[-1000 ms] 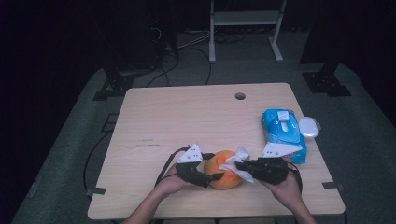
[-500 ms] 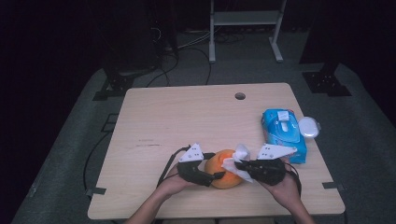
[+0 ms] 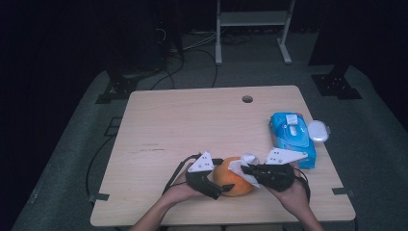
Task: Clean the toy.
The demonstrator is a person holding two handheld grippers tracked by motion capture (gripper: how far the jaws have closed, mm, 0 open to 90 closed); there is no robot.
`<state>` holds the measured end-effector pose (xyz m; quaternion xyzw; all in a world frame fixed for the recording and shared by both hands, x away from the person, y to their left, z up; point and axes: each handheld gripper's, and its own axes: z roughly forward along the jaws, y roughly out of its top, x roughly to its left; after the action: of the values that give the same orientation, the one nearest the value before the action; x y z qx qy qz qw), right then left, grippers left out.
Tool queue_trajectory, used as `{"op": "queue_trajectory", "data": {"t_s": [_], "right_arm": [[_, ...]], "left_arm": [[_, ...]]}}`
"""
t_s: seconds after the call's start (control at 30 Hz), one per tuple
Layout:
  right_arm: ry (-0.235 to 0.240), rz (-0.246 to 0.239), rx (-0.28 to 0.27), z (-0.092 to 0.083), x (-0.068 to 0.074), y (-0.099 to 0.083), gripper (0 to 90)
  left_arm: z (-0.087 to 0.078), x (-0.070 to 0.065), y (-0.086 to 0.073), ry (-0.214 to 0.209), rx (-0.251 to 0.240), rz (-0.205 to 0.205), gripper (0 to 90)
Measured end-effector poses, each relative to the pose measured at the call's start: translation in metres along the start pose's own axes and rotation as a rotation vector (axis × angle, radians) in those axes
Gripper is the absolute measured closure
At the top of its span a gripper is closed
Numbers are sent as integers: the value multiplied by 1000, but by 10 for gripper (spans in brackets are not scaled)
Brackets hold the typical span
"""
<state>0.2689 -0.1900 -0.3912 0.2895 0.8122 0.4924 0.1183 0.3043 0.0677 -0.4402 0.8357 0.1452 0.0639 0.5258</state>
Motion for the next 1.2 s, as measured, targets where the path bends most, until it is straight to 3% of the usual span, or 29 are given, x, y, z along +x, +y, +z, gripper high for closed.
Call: {"op": "queue_trajectory", "data": {"t_s": [0.03,0.2,0.33,0.47,0.57,0.6,0.67,0.73,0.77,0.8,0.9,1.0,1.03,1.13,1.2], "right_arm": [[-3,-3,0,-1,-1,0,862],[8,3,3,0,-1,0,862],[-2,11,-11,-2,-3,0,861],[-5,46,-31,-4,-9,-2,861],[-32,62,-27,-5,-15,-5,862],[-39,72,-26,-6,-18,-6,863],[-3,104,-35,-6,-21,-7,864],[2,81,-24,-4,-16,-5,864],[-4,68,-15,-3,-13,-4,864],[-6,57,-10,-2,-11,-3,865],[23,45,-35,-5,-3,2,871],[77,-13,-56,-6,14,13,871],[77,-39,-46,-5,21,16,870],[-11,-102,-8,1,27,16,870],[-51,-75,-9,1,18,12,870]], "left_arm": [[1,2,-2,-7,-1,-13,57],[6,6,-9,-28,-10,9,47],[-2,5,-4,-48,-12,24,225],[-11,1,5,-72,-1,39,310],[-18,5,6,-117,-61,18,382],[-18,5,7,-94,-70,13,367],[-9,4,7,-16,-12,19,194],[0,2,2,-37,6,3,100],[3,-1,0,-41,9,15,101],[4,-3,-1,-33,14,46,119],[2,-4,-2,-26,17,78,226],[4,-4,-2,-23,0,61,279],[5,-6,-1,-21,2,76,299],[5,-10,0,-20,9,99,344],[4,-8,0,-20,0,86,353]]}}
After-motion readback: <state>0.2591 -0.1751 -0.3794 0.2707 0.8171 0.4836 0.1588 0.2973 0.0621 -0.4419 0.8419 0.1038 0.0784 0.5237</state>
